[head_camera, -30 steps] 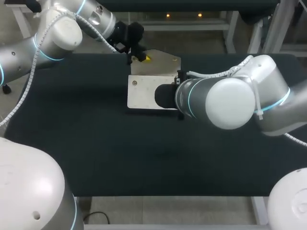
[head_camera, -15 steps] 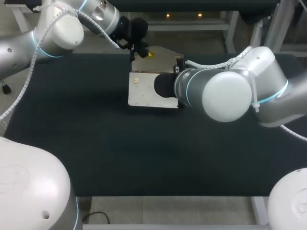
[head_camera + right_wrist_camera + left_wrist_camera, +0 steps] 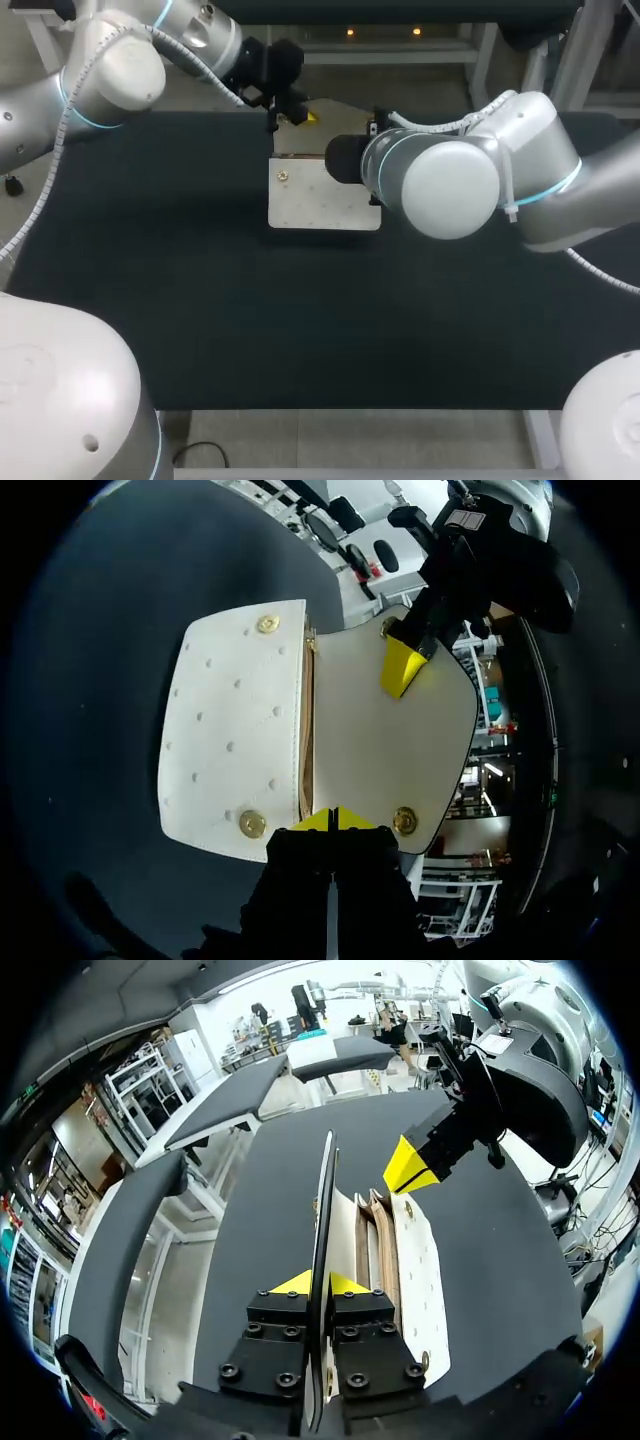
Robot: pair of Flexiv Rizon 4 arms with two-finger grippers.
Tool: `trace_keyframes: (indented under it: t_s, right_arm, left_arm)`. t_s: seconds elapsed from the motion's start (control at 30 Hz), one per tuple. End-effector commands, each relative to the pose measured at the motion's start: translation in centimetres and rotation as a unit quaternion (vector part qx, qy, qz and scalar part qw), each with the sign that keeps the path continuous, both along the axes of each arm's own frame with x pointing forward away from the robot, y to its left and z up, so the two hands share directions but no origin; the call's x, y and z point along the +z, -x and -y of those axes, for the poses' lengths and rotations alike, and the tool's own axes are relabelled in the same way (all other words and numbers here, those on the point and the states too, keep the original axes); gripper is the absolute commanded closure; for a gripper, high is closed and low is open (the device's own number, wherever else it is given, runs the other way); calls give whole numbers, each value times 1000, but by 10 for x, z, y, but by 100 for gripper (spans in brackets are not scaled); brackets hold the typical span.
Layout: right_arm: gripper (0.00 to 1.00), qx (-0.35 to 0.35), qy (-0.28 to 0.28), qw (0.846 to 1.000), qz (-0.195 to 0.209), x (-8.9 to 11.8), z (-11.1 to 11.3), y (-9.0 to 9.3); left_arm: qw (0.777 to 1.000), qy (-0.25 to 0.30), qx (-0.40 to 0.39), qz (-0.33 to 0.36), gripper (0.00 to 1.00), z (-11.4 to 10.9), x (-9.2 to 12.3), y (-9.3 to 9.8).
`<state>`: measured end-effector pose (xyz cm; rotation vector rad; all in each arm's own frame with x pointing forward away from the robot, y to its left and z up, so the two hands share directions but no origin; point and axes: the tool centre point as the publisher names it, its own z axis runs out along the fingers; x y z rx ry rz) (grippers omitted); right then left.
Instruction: Pick up the bag, open it, inspect its contents, close it, and place it on the opposite side
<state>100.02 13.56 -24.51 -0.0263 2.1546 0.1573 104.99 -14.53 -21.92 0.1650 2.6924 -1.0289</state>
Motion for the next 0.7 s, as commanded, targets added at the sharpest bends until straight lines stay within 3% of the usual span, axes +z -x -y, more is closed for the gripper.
trace_keyframes:
  t_s: [0.03,0.7]
  right_arm:
    - [100,0,-5,1000,30,-9,-8,-9]
    - [100,13,-17,1000,-6,-31,-12,-25]
  left_arm:
    - [1000,3,0,0,100,1,-2,0]
    - [1000,23,1,-9,100,-2,0,4]
